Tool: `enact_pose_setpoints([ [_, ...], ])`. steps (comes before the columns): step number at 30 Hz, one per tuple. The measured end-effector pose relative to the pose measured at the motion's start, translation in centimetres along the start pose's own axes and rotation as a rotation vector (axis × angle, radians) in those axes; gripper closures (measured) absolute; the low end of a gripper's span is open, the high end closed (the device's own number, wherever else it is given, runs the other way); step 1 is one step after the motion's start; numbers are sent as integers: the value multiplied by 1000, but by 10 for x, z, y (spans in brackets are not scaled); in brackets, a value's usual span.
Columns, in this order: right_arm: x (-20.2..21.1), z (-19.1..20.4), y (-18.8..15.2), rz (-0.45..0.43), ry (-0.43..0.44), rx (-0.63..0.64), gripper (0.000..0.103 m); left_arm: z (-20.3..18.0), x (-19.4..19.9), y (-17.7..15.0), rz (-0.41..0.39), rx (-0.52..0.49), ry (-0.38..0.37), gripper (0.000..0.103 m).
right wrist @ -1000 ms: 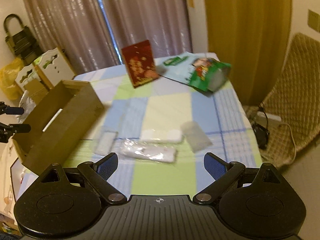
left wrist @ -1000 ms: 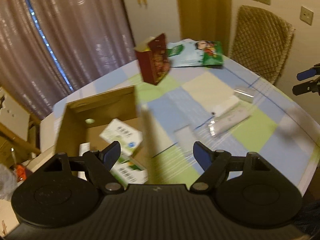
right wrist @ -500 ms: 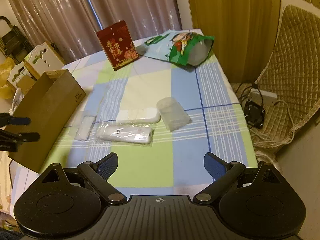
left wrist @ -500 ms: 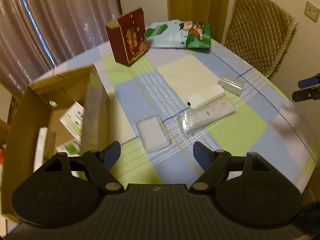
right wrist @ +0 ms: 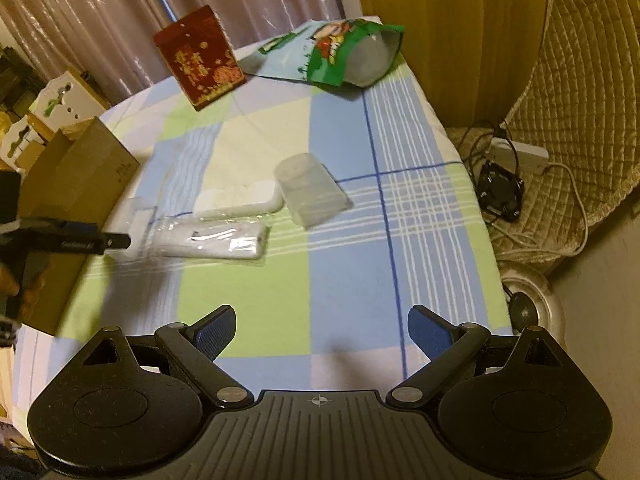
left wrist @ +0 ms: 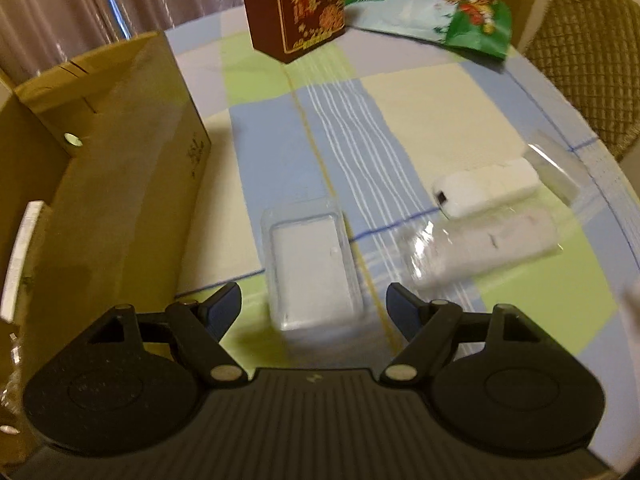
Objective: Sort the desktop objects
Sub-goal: 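Grasp the clear plastic tray with the left tool while the right tool grasps the clear plastic cup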
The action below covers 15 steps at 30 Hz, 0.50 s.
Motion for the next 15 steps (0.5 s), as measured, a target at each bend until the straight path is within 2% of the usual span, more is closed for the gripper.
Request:
enact_pose_setpoints([
  [4,-6,-4,6,4,-11,12,8,7,-27,10,35,-3,33,27],
  [7,-19,1,23,-9,-18,70,8,11,-42,13,45,1,35,32],
  [9,-29,5,35,-21,-22,113,8,11,-42,15,42,16,-9,49],
  [15,-75,23,73,-26,16,267,8,7,-32,3,56,8,-37,50],
])
Point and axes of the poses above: each gripper's, at about its wrist camera, not at the fingertips, and x roughly against the way its jaws point, z to its left, y to its top, the point moved 8 cm from there along -x, roughly the way its jaws point, and after that the axes turned 5 degrees about -y, right-handed, at the moved point
